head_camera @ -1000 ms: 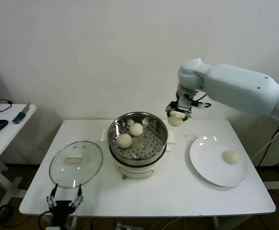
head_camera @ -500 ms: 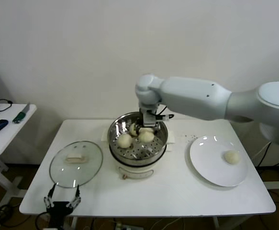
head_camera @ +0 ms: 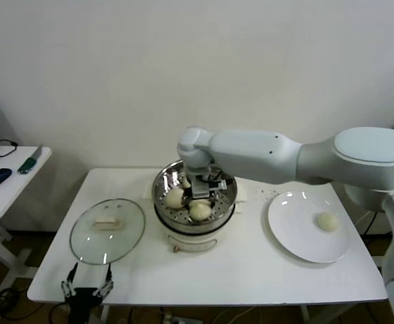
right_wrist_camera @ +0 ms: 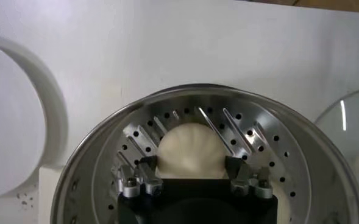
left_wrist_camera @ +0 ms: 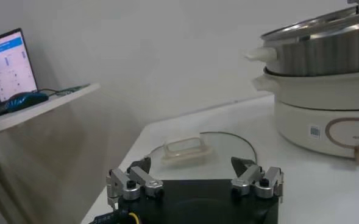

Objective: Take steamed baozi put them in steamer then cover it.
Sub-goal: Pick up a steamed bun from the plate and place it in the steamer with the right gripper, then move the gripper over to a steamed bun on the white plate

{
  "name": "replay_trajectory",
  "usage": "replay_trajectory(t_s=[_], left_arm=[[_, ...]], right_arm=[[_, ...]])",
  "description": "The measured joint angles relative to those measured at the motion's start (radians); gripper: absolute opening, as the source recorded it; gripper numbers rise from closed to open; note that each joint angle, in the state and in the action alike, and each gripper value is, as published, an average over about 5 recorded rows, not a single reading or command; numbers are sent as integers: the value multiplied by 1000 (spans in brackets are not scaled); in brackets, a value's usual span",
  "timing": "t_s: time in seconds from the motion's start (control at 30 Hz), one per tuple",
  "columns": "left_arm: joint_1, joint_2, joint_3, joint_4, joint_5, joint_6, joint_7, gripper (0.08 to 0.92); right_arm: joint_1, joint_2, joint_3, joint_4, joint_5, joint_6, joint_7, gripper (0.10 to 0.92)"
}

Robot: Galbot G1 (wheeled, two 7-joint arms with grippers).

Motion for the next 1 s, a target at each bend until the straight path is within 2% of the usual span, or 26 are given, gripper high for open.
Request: replay_trajectory(t_s=[0.23,0.6,0.8,1.0], left_arm=[[-2,1,-1,1,0,-1,-8,823],[-2,4,-2,-3,2,-1,-14,823],[-8,7,-1,-7,3,0,-14,823],[-20,7,4,-8,2,2,-14,823]], right_arm=[[-8,14,-2,-9,-1,-7,3,817],[38,-19,21,-27,27,-21,-8,823],[110,-97,-2,-26,122,-87,-4,823],[173,-230,-65,-13,272,-238,25,823]])
